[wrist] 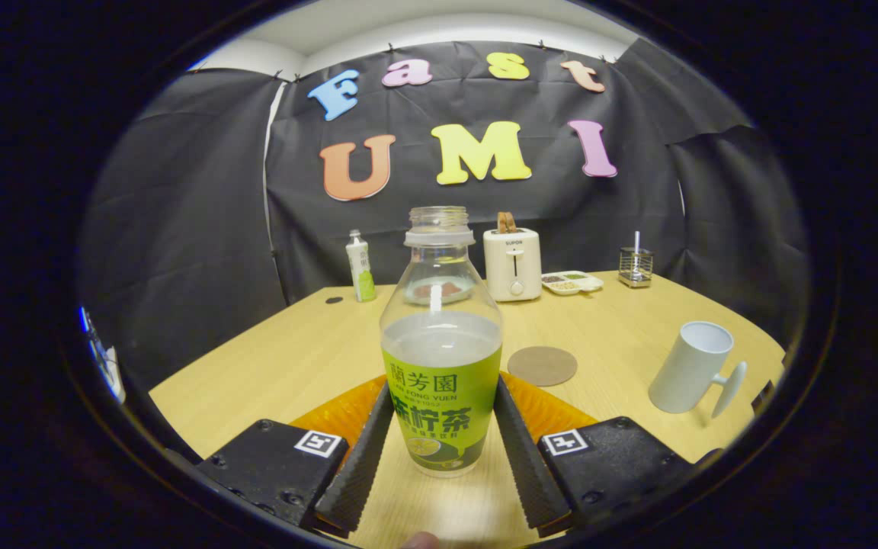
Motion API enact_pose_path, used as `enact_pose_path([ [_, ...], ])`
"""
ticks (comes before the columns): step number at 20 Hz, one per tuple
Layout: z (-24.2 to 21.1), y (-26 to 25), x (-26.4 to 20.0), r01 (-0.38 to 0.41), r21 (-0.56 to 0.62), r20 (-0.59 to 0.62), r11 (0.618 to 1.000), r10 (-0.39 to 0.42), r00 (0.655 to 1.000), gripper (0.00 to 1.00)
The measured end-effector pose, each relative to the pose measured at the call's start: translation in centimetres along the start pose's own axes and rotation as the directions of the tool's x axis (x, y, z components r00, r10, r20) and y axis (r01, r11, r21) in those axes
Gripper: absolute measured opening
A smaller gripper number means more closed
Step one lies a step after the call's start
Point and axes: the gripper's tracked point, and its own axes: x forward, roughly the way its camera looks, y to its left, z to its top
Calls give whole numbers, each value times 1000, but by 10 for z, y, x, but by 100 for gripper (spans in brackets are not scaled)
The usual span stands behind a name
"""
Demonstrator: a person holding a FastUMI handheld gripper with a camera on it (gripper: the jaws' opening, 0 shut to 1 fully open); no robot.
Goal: Take the bottle from table, then pour the juice into the cup, finally place the bottle on the coaster
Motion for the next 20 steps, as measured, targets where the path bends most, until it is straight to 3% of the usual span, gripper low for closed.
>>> enact_pose_path([
  [4,12,-1,-8,-32,102,6,994,32,999,80],
  [12,40,-32,-15,-17,296,35,955,7,999,80],
  [15,50,-41,-13,-41,394,61,918,18,998,80],
  [20,65,-47,-8,-130,566,116,814,78,990,80],
])
